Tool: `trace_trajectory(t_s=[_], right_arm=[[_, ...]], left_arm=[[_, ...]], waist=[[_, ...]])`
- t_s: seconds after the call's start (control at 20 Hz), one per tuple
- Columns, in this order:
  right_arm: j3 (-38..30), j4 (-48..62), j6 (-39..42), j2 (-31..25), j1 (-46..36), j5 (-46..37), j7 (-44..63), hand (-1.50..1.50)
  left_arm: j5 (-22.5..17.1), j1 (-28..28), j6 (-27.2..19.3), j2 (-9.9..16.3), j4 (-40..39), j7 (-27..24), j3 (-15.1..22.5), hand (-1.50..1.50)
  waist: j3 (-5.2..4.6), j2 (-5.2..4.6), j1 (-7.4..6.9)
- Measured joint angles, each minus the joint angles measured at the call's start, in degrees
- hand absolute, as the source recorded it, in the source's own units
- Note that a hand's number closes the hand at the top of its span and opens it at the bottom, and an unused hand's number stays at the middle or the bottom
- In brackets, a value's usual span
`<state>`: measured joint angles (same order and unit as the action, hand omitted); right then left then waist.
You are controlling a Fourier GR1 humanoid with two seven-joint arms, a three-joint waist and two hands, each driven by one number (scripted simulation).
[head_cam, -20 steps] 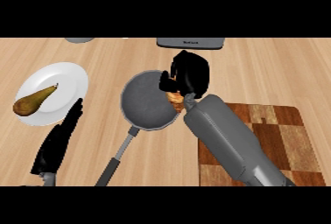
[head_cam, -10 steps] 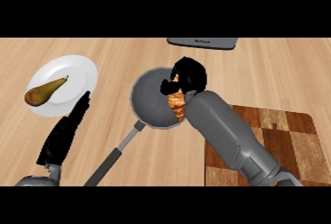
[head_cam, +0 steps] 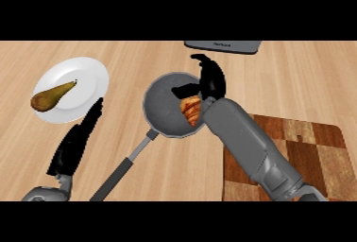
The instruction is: Pick the croissant from the cutting board and place it in the pan
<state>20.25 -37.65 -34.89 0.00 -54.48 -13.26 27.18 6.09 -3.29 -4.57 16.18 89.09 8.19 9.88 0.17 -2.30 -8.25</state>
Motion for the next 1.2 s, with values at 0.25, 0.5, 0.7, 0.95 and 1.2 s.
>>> trace_trajectory(t_s=[0.25, 0.5, 0.7, 0.95, 1.2], right_arm=[[-1.28, 0.54, -11.03, 0.00, -0.96, 4.72, -5.81, -1.50], [-4.58, 1.20, -19.40, -0.11, -0.31, 9.40, -11.41, -1.50], [-8.84, 0.69, -21.43, -0.22, 2.54, 12.16, -17.90, -1.50], [-10.57, -5.46, -21.03, -0.91, 11.35, 13.39, -26.47, -1.50], [-9.61, -15.67, -17.10, -6.21, 21.99, 12.99, -28.28, -1.50]], left_arm=[[0.21, 0.19, -0.24, -0.16, -0.58, -0.08, -0.31, 0.00], [-0.66, 1.26, 0.07, 0.52, 0.07, -0.05, -1.80, 0.00], [-0.79, 3.93, -0.30, 0.92, 0.62, -0.80, -2.99, 0.00], [-0.68, 6.45, -0.81, 1.17, 2.56, -0.09, -4.56, 0.00], [-0.49, 7.74, -0.95, 0.58, 2.09, -0.68, -5.65, 0.00]], waist=[[-0.03, 0.32, 0.65], [-0.06, 0.86, 2.48], [-0.08, 1.42, 4.82], [-0.12, 2.11, 7.14], [-0.16, 2.46, 8.49]])
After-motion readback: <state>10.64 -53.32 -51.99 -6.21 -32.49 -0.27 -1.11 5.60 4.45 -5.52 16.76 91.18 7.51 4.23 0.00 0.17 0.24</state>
